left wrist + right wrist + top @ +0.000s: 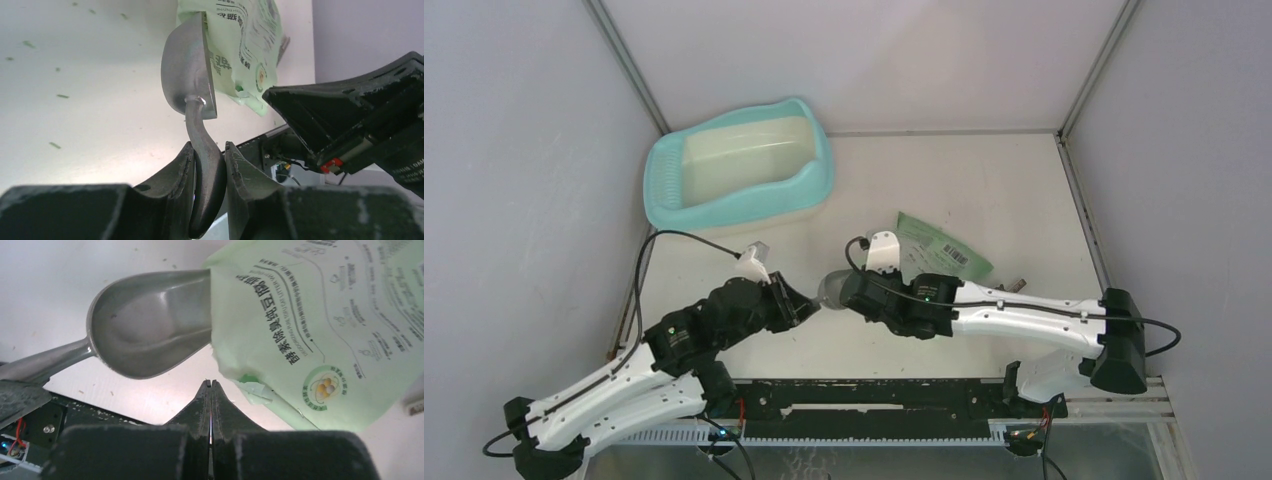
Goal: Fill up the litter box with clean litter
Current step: 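Scoop the cat litter from the cat litter bag.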
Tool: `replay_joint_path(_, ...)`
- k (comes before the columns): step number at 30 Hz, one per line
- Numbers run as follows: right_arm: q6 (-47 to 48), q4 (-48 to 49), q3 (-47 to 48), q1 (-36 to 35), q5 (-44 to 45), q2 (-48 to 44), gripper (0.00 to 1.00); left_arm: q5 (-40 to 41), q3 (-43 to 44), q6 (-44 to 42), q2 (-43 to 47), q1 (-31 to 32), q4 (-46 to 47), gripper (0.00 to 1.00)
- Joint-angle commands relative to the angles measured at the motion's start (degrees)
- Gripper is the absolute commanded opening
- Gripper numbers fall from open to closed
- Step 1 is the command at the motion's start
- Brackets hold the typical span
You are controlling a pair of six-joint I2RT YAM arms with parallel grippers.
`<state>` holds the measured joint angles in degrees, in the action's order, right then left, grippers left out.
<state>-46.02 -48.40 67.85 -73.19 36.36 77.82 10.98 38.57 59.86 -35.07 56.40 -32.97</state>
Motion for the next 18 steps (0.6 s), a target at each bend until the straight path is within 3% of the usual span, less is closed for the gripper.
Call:
replay_joint_path(1,-0.11,7.38,0.6,-1.17,-4.13,2.86,0.0,6.29,-2.78,1.34,2.28,-1.29,-2.7,0.19)
replay_joint_path(7,3.41,5.15,0.83,7.64,-7.07,-2.37,0.09,3.73,-4.74,0.19,-1.38,-2.39,0.71,0.19)
replay_joint_path(14,11.41,3.98,-0.62,23.97,-12.72,-11.52,0.11,-4.54,-3.03,-8.65,-0.49,-18.24,-0.63,0.19)
replay_joint_path(18,14.07,5.36,-4.16,32.81,-17.54,-14.0,0.12,-14.83,-1.3,-11.76,-3.69,-20.46,3.91,0.18)
